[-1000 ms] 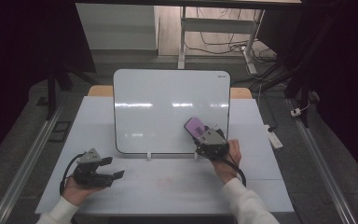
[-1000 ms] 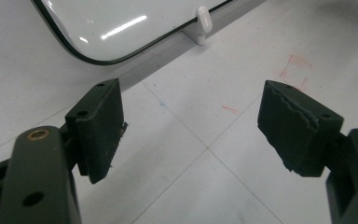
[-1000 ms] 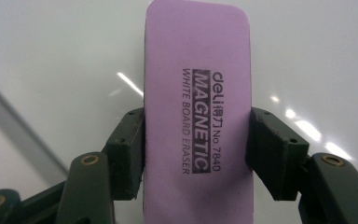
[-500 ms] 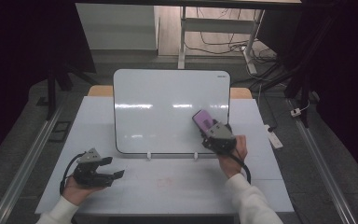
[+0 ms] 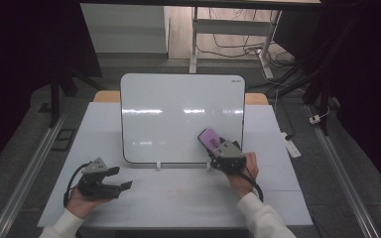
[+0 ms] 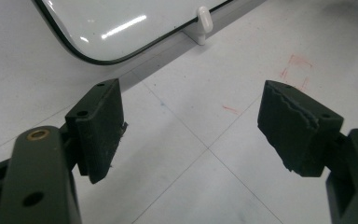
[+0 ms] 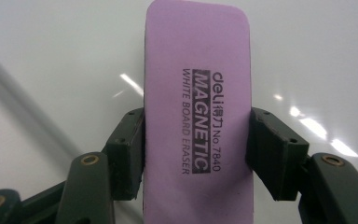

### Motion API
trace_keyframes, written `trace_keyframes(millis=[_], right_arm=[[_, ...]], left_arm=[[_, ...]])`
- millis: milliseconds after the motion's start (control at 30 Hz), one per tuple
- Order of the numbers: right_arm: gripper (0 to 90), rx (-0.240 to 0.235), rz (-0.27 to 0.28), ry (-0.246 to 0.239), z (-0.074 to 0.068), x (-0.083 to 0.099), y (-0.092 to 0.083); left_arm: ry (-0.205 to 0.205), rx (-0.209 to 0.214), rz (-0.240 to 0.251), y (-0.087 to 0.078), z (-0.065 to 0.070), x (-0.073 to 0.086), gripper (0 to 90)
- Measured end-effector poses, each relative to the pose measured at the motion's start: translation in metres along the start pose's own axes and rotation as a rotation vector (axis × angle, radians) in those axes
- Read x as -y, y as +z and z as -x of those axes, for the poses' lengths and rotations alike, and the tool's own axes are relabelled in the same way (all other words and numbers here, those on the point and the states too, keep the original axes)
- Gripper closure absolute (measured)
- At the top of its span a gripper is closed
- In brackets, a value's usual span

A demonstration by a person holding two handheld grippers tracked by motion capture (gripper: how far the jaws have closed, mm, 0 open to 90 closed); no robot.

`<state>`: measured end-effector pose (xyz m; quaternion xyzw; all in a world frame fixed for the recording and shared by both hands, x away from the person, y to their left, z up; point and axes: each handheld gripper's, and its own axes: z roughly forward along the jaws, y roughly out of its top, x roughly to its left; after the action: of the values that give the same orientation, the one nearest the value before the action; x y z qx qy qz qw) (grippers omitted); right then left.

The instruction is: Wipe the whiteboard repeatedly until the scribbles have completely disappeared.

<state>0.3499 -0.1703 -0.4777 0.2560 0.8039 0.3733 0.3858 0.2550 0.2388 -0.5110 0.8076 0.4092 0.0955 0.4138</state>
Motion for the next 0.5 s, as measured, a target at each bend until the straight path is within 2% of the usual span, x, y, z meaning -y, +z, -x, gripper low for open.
trace_keyframes(millis=[133,500], right_arm=[[40.4,0.045,0.016,0.049,0.021,-0.007,0.000],[40.4,0.120,0.053,0.133,0.058,-0.037,0.010]], left_arm=[[0.004,0.000,-0.001,0.000,0.001,0.000,23.6],[0.003,0.004,0.001,0.000,0.001,-0.001,23.6]])
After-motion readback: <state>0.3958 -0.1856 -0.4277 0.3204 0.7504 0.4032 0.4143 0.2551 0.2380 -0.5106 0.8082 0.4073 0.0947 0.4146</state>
